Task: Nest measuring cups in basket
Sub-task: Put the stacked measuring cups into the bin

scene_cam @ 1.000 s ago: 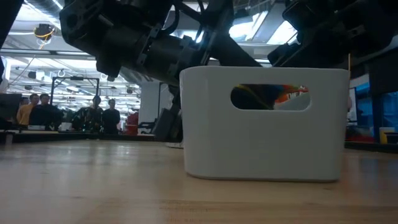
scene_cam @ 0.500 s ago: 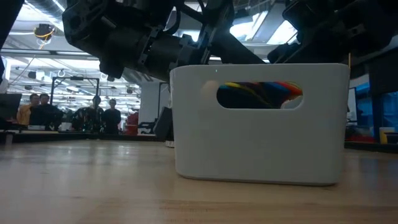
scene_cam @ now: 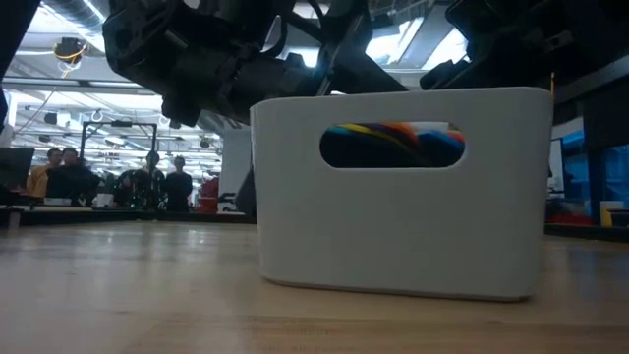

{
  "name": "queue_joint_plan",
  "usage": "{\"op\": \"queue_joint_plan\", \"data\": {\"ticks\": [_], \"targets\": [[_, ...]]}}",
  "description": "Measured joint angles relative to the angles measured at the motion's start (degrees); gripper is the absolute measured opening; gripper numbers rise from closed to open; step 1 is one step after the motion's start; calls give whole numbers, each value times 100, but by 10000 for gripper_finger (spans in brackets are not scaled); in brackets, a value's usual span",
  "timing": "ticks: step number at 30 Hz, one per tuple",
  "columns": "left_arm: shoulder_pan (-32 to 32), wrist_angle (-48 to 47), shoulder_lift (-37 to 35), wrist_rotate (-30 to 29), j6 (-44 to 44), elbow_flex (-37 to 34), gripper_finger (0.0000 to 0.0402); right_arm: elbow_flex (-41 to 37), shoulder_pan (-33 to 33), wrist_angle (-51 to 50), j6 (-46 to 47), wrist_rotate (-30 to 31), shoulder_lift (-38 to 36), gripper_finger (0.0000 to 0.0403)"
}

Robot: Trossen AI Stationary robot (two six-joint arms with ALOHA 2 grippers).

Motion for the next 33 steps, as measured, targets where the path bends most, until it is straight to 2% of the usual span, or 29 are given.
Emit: {"op": "queue_joint_plan", "data": {"ticks": [5,17,23,33], "targets": [[72,0,2,203,-36,0,163,0,1,-63,46,5,0,156],[53,0,2,174,-39,0,163,0,-451,-212,1650,-58,0,156],[53,0,2,184,-39,-2,163,0,-505,-280,1819,-399,25,156],[53,-3,4,196,-43,-2,163,-2,-505,-280,1955,-402,594,156]]}}
